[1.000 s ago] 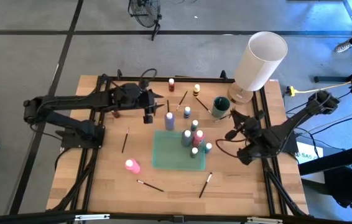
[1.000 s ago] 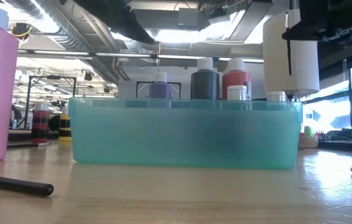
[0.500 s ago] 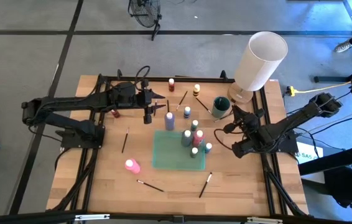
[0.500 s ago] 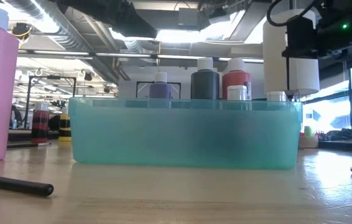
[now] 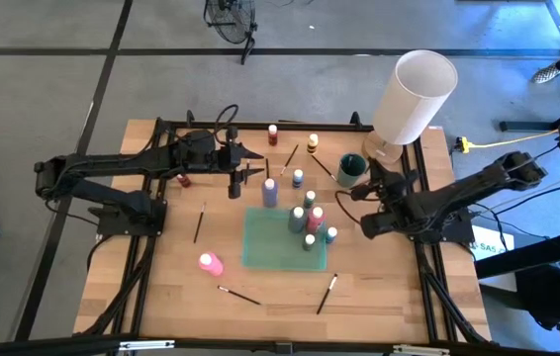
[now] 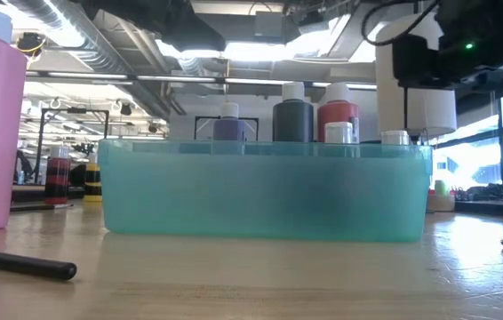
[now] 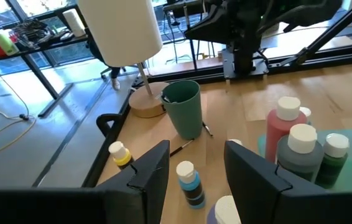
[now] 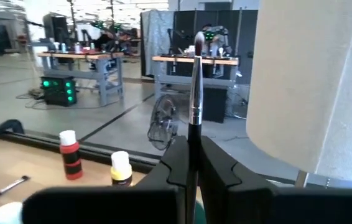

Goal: Pick & Place Paint Supplies
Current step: Put the black eyeshadow brush into the green cup, then put the big blue paint bottle into the light green bin

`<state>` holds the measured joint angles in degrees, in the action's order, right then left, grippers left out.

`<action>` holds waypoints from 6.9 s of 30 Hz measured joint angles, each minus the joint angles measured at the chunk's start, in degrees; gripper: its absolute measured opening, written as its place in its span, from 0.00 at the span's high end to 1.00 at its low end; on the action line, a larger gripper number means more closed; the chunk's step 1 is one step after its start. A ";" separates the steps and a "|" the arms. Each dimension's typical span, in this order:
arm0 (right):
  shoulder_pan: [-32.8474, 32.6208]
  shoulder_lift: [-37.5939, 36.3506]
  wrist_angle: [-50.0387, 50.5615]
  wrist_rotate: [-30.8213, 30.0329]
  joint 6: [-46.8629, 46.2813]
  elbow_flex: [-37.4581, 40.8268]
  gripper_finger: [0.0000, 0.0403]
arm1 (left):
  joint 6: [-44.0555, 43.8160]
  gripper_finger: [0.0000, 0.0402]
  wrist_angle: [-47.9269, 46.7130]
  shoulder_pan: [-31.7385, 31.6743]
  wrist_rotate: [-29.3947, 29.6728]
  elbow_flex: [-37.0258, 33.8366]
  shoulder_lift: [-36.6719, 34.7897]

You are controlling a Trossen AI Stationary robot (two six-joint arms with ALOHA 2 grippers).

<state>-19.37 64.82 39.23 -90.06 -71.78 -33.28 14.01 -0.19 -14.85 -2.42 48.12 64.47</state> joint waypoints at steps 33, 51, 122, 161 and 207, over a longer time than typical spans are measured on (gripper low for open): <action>7.12 5.91 -19.65 0.56 14.20 0.00 0.96 | -0.36 0.63 -2.25 0.11 -0.26 -0.04 0.02; 10.24 8.78 -23.28 2.94 14.23 0.00 0.94 | -0.36 0.63 -2.42 0.11 -0.26 -0.04 0.02; 1.35 5.89 -70.75 15.61 73.04 -0.04 0.54 | -2.59 0.63 -7.45 0.55 -3.67 0.09 0.04; -17.49 5.61 -72.90 53.53 64.95 -0.04 0.54 | 10.92 0.63 -47.72 4.79 1.31 26.32 7.77; -20.42 5.99 -72.25 57.69 66.21 -0.04 0.54 | 17.58 0.63 -53.63 2.05 -0.28 40.44 31.69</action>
<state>-39.79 70.81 -33.02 -32.36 -5.56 -33.32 31.59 -53.81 -12.80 -2.70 88.56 96.16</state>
